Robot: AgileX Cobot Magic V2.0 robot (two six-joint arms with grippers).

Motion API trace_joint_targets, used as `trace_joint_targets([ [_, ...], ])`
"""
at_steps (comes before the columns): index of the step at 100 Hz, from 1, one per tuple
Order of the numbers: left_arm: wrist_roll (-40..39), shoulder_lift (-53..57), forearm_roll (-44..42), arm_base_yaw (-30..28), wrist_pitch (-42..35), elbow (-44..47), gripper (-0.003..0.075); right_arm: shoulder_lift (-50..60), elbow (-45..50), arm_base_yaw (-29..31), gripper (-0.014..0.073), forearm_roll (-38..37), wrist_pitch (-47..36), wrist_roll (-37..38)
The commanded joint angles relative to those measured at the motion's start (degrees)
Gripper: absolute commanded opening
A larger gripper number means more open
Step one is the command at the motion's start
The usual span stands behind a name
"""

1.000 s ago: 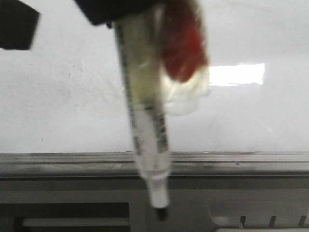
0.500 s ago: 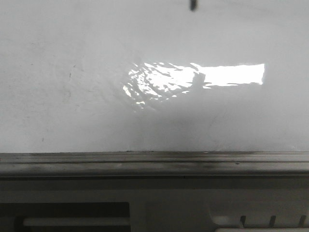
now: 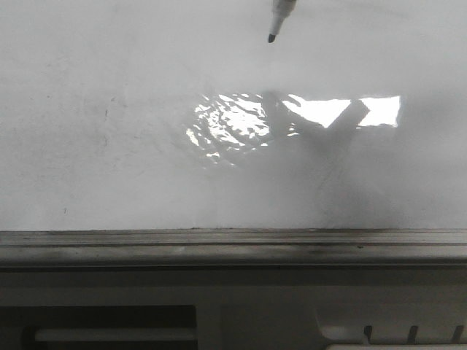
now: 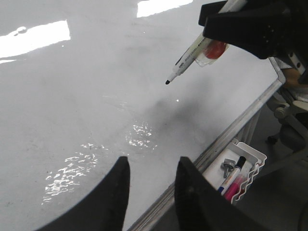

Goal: Write number 9 on whiteboard

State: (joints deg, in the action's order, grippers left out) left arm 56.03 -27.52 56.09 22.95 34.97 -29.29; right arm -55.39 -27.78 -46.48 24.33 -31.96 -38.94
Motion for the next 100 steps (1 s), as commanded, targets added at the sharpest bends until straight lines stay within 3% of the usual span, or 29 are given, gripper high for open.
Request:
trace_joint_targets([
  [1, -0.6, -0.2, 2.0, -0.1, -2.9, -1.2, 0.0199, -0.3, -1.4, 0.7, -0.0042, 2.9, -8.1, -1.6],
  [18, -0.6, -0.2, 2.0, -0.1, -3.1, -1.1, 0.0199, -1.5, -1.4, 2.5, -0.0041, 11.0, -9.3, -6.1],
  [42, -0.6, -0.2, 2.0, -0.1, -4.0, -1.1, 0.0199, -5.6, -2.2, 3.4, -0.0042, 11.3, -9.3, -6.0],
  [83, -0.6, -0.2, 2.0, -0.1, -4.6, -1.1, 0.0199, -7.1, -6.0, 3.4, -0.0071, 11.6, 7.2, -6.3],
  [100, -0.6, -0.2, 2.0, -0.1, -4.6, -1.1, 0.0199, -5.1, -6.0, 4.7, -0.0069, 16.8, 10.0, -12.5],
])
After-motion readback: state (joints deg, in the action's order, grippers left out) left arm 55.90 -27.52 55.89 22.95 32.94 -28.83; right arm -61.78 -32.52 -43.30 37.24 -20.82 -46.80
